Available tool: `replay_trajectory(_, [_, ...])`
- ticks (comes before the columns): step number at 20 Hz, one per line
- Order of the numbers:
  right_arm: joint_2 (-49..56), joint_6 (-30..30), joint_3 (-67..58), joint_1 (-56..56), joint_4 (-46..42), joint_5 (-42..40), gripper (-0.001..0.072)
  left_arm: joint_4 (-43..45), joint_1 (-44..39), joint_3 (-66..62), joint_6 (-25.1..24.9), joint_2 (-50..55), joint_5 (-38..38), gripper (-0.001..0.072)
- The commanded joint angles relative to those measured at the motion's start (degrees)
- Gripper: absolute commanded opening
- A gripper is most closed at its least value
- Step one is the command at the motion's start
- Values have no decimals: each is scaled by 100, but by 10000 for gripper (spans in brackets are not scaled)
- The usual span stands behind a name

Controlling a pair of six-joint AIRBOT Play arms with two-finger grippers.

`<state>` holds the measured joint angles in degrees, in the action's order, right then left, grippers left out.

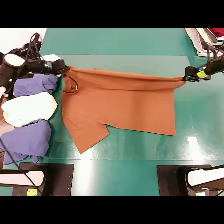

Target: Fold the shirts.

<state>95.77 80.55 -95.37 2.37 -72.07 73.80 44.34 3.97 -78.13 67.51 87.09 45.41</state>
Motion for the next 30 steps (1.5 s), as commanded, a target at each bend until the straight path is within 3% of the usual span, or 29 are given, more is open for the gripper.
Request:
replay_trajectory(1, [407,103,-474,-118,55,-201,392,-4,-68,-459,267,518,-116,453])
replay_trajectory(2, [437,101,-695,-101,39,-87,391,31,28,-503,319,505,68,555])
replay_trajectory(6, [153,-66,-1126,190,57,1001,386,544,828,-715,627,262,1961,537])
replay_trajectory(8, [-308,-317,-586,273,55,1213,384,1388,1051,-332,925,-68,2553,536])
replay_trajectory(10, [-887,-378,258,350,57,1117,384,1862,1082,732,1051,-745,2470,537])
replay_trajectory(12, [-1449,-450,1137,352,177,953,363,1803,1060,1880,1043,-1462,2282,538])
replay_trajectory(13, [-1690,-566,1539,350,341,874,296,1786,1060,2430,1023,-1777,2229,539])
replay_trajectory(16, [-2192,-656,2382,345,782,601,294,1676,1060,3567,1001,-2212,2098,539])
replay_trajectory(22, [-2656,-654,3053,345,951,566,294,802,1058,4402,702,-2214,1248,538])
replay_trajectory(28, [-2765,-645,3053,352,938,708,294,566,595,4472,577,-2057,590,536])
replay_trajectory(29, [-2763,-645,3056,352,925,798,294,514,546,4454,610,-2057,472,453])
replay_trajectory(30, [-2765,-645,3056,354,852,905,294,422,542,4433,601,-2057,470,241])
